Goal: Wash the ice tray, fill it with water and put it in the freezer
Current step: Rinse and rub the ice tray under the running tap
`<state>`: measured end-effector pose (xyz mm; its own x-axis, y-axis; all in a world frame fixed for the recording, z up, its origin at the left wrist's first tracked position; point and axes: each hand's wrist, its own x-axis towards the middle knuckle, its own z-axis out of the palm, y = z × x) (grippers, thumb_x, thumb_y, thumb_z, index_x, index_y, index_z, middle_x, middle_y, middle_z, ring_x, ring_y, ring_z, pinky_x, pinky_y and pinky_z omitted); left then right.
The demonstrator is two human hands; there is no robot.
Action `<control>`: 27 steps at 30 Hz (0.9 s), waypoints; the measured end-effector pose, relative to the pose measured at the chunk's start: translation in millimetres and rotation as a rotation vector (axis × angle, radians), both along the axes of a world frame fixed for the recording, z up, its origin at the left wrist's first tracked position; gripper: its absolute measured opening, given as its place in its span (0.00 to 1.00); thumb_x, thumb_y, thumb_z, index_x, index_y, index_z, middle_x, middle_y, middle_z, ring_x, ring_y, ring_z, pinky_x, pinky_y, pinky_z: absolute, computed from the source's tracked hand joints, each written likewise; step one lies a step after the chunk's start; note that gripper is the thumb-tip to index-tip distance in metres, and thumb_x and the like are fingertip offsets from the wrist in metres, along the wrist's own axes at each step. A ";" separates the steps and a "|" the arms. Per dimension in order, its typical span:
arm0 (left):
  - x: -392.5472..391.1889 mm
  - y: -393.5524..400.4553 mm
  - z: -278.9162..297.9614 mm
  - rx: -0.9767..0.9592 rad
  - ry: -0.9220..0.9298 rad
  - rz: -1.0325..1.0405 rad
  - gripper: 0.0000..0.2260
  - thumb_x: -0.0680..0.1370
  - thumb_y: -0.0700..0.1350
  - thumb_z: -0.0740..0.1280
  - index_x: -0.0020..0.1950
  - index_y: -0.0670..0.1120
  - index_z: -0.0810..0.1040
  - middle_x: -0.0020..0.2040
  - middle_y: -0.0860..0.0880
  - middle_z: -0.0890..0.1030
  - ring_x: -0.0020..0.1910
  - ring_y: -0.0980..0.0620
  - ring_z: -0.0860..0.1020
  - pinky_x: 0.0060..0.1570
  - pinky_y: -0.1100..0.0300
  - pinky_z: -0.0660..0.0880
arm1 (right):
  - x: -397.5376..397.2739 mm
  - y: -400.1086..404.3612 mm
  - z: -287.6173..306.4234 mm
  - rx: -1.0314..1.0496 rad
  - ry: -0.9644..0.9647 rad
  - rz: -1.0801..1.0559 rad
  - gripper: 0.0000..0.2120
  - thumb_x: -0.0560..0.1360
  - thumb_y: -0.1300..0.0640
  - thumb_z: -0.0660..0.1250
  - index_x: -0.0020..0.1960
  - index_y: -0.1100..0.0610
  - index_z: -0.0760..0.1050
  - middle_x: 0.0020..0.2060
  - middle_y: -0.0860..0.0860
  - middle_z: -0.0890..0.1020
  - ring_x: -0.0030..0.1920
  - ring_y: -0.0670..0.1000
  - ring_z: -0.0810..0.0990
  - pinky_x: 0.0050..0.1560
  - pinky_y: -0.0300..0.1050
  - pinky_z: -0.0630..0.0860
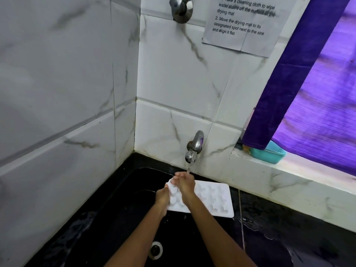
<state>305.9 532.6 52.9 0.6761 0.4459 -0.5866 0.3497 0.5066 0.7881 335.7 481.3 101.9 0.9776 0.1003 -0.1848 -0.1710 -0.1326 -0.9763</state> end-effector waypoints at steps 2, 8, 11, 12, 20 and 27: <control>4.7 -8.8 -2.8 -0.044 -0.014 0.036 0.19 0.83 0.43 0.54 0.62 0.30 0.74 0.47 0.39 0.79 0.42 0.45 0.78 0.40 0.58 0.74 | -15.2 -0.3 -10.8 -0.257 -0.275 0.204 0.12 0.75 0.61 0.57 0.55 0.61 0.76 0.52 0.57 0.79 0.53 0.55 0.79 0.54 0.41 0.73; -2.7 8.1 12.8 -0.192 -0.095 0.108 0.14 0.82 0.46 0.59 0.53 0.36 0.79 0.38 0.44 0.82 0.33 0.48 0.80 0.31 0.60 0.76 | 3.3 -26.3 -36.2 -1.071 -0.968 0.761 0.23 0.75 0.50 0.52 0.68 0.53 0.69 0.66 0.53 0.74 0.68 0.58 0.71 0.64 0.53 0.72; -8.1 31.6 9.4 -0.045 -0.009 0.219 0.19 0.81 0.46 0.60 0.56 0.29 0.77 0.40 0.42 0.78 0.40 0.46 0.76 0.34 0.59 0.72 | 23.7 -57.8 -30.4 -1.252 -0.785 0.583 0.46 0.67 0.27 0.28 0.75 0.51 0.55 0.75 0.53 0.57 0.76 0.56 0.54 0.73 0.59 0.43; -12.8 41.3 9.2 -0.006 -0.002 0.233 0.20 0.81 0.47 0.60 0.56 0.29 0.77 0.39 0.42 0.77 0.40 0.46 0.75 0.35 0.58 0.71 | 31.0 -73.8 -33.5 -1.269 -0.661 0.506 0.49 0.63 0.26 0.25 0.76 0.50 0.48 0.77 0.52 0.51 0.77 0.55 0.47 0.72 0.60 0.37; -33.4 70.3 -3.1 0.131 0.066 0.192 0.21 0.82 0.48 0.58 0.58 0.30 0.76 0.55 0.35 0.80 0.52 0.39 0.79 0.55 0.50 0.75 | 9.0 -58.4 -44.2 -0.850 -0.210 0.068 0.30 0.80 0.47 0.51 0.75 0.62 0.49 0.74 0.61 0.58 0.74 0.59 0.55 0.71 0.54 0.55; -52.3 85.5 -38.0 0.022 0.158 0.164 0.34 0.80 0.62 0.49 0.64 0.32 0.73 0.57 0.34 0.77 0.64 0.36 0.73 0.62 0.48 0.70 | 12.9 -61.7 -32.7 -0.283 0.057 0.134 0.17 0.71 0.61 0.70 0.58 0.60 0.70 0.51 0.55 0.77 0.49 0.53 0.76 0.50 0.47 0.75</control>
